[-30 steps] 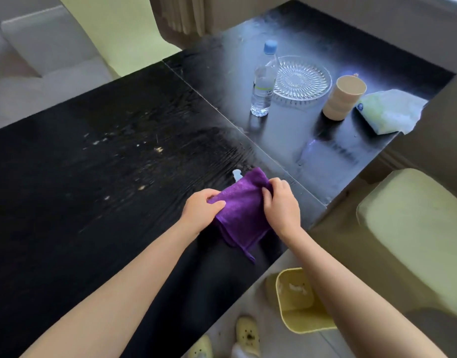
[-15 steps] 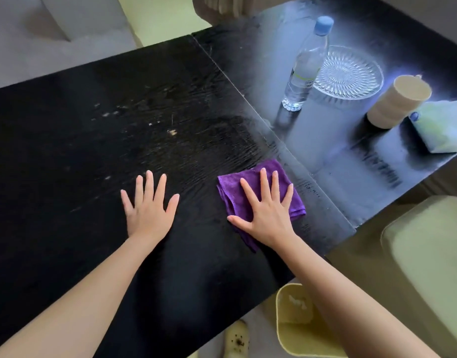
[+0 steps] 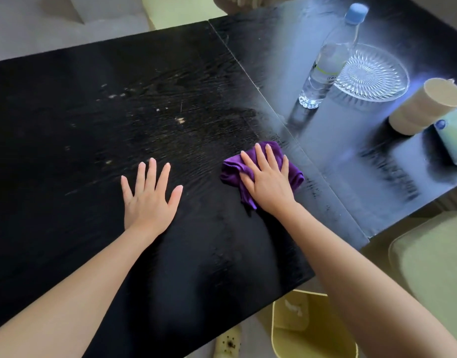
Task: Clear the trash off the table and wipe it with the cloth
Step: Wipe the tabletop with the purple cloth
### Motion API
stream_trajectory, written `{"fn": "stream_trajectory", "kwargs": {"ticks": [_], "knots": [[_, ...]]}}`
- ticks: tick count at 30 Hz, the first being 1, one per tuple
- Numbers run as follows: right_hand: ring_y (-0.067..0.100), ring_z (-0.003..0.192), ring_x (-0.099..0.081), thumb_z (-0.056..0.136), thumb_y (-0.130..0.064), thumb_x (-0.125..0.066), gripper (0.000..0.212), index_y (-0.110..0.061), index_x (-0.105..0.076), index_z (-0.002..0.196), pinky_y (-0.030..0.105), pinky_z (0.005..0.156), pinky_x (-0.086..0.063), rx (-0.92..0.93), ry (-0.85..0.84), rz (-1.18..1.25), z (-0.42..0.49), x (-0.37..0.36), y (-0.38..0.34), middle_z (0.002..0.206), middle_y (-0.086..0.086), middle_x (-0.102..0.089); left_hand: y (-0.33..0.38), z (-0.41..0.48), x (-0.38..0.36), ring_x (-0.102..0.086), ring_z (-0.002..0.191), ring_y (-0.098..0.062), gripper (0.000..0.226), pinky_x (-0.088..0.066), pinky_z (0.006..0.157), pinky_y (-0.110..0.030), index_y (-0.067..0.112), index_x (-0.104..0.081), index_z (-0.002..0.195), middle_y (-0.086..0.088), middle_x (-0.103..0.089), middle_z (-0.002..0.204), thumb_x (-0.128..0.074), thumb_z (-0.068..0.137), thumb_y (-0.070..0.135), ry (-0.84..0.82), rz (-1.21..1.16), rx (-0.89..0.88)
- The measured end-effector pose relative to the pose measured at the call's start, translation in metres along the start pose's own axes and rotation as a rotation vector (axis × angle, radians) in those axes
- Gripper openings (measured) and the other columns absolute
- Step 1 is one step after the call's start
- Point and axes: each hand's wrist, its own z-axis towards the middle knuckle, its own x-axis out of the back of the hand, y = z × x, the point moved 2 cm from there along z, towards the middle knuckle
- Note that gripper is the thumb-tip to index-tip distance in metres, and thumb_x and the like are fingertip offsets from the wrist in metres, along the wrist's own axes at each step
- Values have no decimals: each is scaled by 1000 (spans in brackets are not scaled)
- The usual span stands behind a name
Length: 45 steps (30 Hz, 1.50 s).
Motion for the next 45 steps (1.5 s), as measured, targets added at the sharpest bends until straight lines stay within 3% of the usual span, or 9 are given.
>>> {"fn": "stream_trajectory", "kwargs": {"ticks": [4,11,14,20,25,31,36,45], "knots": [[22,149,-18,86,-55,-12,67,-32,-37,145,47,119,-11,74,41,41,-7,7,16,158,-1,-28,-2,0,0,8,149,-21,66,4,118,-52,27,-2,151,-2,3,162,-9,93,57,-14,-3,-16],[19,144,-31,88,-49,-23,60,-29,-50,137,43,119,-24,43,92,104,-48,9,56,152,-5,-39,-5,2,-2,5,149,-23,65,1,118,-54,27,-6,151,-3,0,162,-11,94,57,7,-7,-31],[18,144,-31,88,-48,-24,58,-30,-49,137,44,119,-24,-41,120,128,-76,10,68,152,-5,-39,-4,2,-2,5,149,-23,65,2,118,-55,27,-5,151,-3,1,162,-10,94,57,-1,-5,-35],[27,144,-32,92,-43,-32,54,-24,-50,138,46,119,-21,-385,229,112,-129,-1,43,151,5,-41,-3,0,0,6,149,-24,66,2,117,-55,25,-4,151,-4,2,162,-9,93,57,-2,2,-31],[30,147,-22,92,-46,-40,58,-21,-39,145,49,119,-13,-514,166,109,-140,-12,-3,157,9,-29,-2,-1,2,6,149,-25,66,2,117,-56,24,-3,151,-6,2,162,-9,94,56,-12,1,-37],[32,143,-31,86,-54,-41,61,-26,-47,140,48,115,-11,-327,150,87,-163,-20,-72,153,6,-38,-2,-1,2,6,149,-25,67,2,117,-56,24,-3,151,-6,2,162,-8,93,56,-24,-1,-38],[27,140,-40,88,-52,-42,52,-33,-52,135,46,113,-18,-80,162,14,-156,-20,-54,148,-1,-46,-3,-1,2,4,149,-26,65,1,117,-56,24,-4,151,-7,0,162,-10,94,55,-18,0,-51],[24,147,-24,94,-51,-32,53,-32,-41,143,48,119,-12,-140,115,38,-57,-9,-18,155,-5,-35,-3,0,1,5,149,-25,65,2,118,-56,24,-5,151,-6,0,162,-12,94,55,-5,-19,-51]]}}
